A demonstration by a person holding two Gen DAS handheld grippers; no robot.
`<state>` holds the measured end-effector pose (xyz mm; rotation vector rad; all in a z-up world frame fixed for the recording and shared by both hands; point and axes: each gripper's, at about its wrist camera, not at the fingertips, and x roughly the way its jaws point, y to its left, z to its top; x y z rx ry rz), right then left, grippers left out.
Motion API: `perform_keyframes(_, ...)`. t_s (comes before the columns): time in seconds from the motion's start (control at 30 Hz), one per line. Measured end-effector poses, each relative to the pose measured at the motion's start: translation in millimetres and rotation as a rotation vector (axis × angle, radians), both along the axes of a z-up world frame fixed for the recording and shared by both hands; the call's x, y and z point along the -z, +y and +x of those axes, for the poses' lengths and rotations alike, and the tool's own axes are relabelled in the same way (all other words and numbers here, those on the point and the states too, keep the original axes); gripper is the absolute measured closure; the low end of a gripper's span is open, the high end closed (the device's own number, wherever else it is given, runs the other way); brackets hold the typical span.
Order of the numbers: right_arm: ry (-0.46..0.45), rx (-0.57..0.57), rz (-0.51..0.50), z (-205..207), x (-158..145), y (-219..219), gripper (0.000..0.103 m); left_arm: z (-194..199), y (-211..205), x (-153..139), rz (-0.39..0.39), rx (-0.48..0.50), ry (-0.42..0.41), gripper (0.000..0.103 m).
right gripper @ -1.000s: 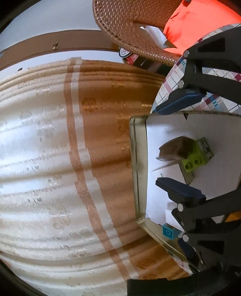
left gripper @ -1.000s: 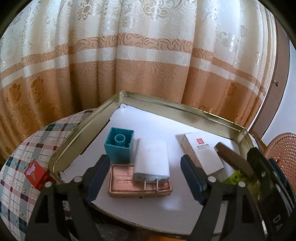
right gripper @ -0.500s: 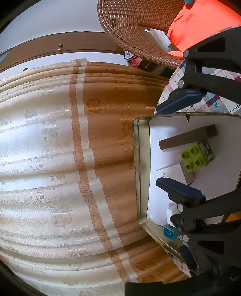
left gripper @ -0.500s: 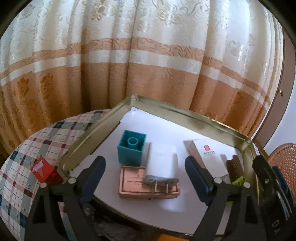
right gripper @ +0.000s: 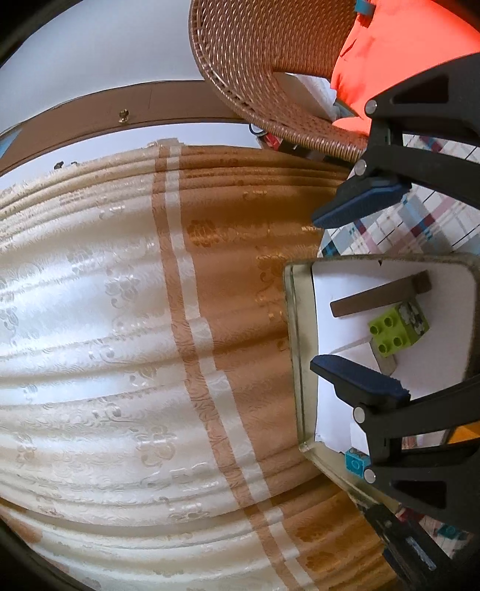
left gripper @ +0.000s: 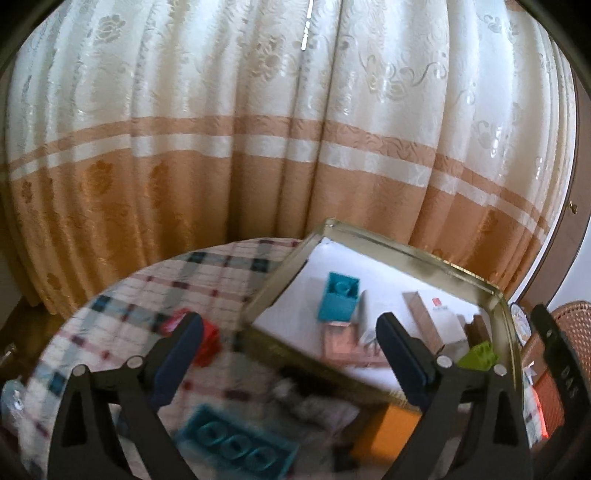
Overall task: Organize rigid objects
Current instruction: 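Withdraw both grippers from the tray toward the remaining table objects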
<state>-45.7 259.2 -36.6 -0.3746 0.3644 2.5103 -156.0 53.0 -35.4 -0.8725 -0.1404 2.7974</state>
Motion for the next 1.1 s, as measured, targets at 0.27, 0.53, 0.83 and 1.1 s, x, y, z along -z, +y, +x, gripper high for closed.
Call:
perform_keyframes(0.27, -0.036, -0.011, -0.034, 38.8, -3.0, -12.3, 0.03, 32.5, -32.8, 1.4, 0.001, -0.021, -0.058, 0.002)
perform_keyframes(0.53, -0.081, -0.062, -0.053, 71.2, 4.5, -33.0, 0.03, 70.4, -43.5, 6.3, -0.053, -0.032, -0.069, 0.002)
perform_keyframes(0.83, -0.117, -0.123, -0.058, 88.5, 10.5, -51.9, 0.03, 98.1, -58.3, 13.7, -0.083, -0.078, -0.083, 0.002)
perform_keyframes(1.1, -0.141, -0.193, -0.067, 88.1, 11.0, -71.0, 0.03, 103.6, -66.7, 17.2, -0.102, -0.095, -0.11, 0.002)
